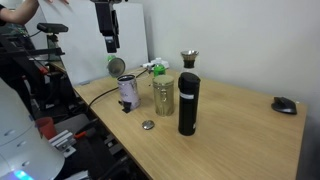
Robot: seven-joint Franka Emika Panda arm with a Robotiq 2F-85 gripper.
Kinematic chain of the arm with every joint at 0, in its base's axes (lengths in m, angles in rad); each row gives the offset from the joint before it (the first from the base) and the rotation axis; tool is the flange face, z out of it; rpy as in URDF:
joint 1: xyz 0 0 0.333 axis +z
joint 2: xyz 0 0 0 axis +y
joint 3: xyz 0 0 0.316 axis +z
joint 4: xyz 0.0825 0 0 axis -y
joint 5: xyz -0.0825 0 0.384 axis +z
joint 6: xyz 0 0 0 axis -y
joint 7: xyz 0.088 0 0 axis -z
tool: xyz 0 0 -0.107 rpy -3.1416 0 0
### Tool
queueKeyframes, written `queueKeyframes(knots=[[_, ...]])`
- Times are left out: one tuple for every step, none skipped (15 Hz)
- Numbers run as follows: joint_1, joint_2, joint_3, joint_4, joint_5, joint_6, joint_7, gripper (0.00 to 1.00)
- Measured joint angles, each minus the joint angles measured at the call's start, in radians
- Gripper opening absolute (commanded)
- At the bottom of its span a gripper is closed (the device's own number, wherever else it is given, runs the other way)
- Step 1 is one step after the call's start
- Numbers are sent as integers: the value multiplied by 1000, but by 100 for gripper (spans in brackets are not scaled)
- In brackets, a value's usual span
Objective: Remove the lid from the clear bottle and put it on the table
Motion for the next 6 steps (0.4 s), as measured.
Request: queueKeyframes(knots=[[0, 7, 0, 0, 0, 1, 0, 100], [0, 13, 0, 0, 0, 1, 0, 100], [0, 16, 0, 0, 0, 1, 0, 100], [0, 16, 0, 0, 0, 1, 0, 100], [0, 16, 0, 0, 0, 1, 0, 100], [0, 16, 0, 0, 0, 1, 0, 100]])
